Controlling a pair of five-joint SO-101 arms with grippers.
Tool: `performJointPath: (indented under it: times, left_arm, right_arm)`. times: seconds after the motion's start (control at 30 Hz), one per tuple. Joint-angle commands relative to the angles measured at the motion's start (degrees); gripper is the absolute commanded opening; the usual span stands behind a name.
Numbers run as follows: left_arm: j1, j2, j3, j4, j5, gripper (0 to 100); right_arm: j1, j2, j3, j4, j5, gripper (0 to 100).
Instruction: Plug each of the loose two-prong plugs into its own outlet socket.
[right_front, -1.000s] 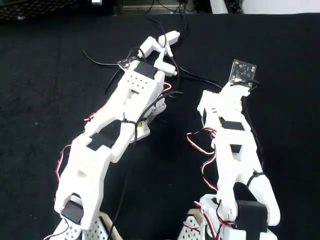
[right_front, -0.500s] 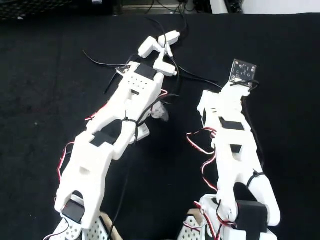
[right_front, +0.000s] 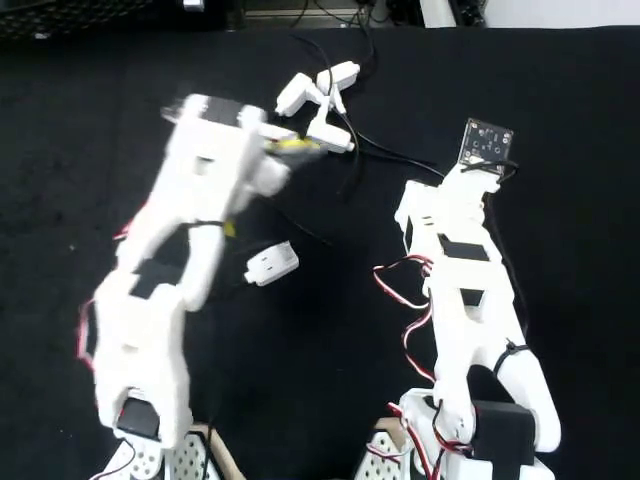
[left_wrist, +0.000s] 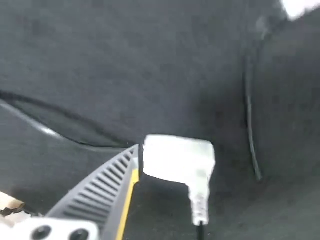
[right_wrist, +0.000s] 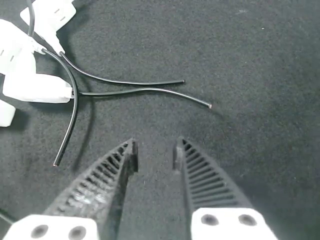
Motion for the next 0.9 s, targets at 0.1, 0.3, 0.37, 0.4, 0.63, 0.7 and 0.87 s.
performJointPath:
  times: [0.1, 0.3, 0.37, 0.4, 0.63, 0.7, 0.87]
  left_arm:
    - [-10.9, -18.5, 10.9, 0.6, -5.3, 71]
    - [-24.8, -27.2, 26.3, 0.6, -5.4, 71]
    - [-30.7, -28.7, 31.1, 0.6, -5.7, 71]
    - [-33.6, -29.2, 33.5, 0.5, -6.9, 71]
    - [-45.7, -27.1, 48.7, -5.3, -14.1, 71]
    - [-47.7, -26.0, 52.3, -9.1, -14.9, 71]
    - [-50.0, -24.3, 53.8, -12.2, -17.1, 71]
  right_arm:
    - [-1.8, 0.3, -2.9, -1.0, 2.3, 15.5]
    - [-11.7, 0.3, -3.4, 1.5, 12.7, 15.9]
    - [-14.6, 0.3, -4.8, 4.1, 15.0, 16.0]
    - [-16.1, 0.3, -5.8, 5.9, 16.2, 16.0]
    - [-27.1, 0.2, -13.6, 20.9, 26.3, 24.2]
    - [-29.5, 0.2, -15.3, 24.9, 32.7, 26.0]
    - [-32.4, 0.2, -23.3, 38.2, 48.6, 26.5]
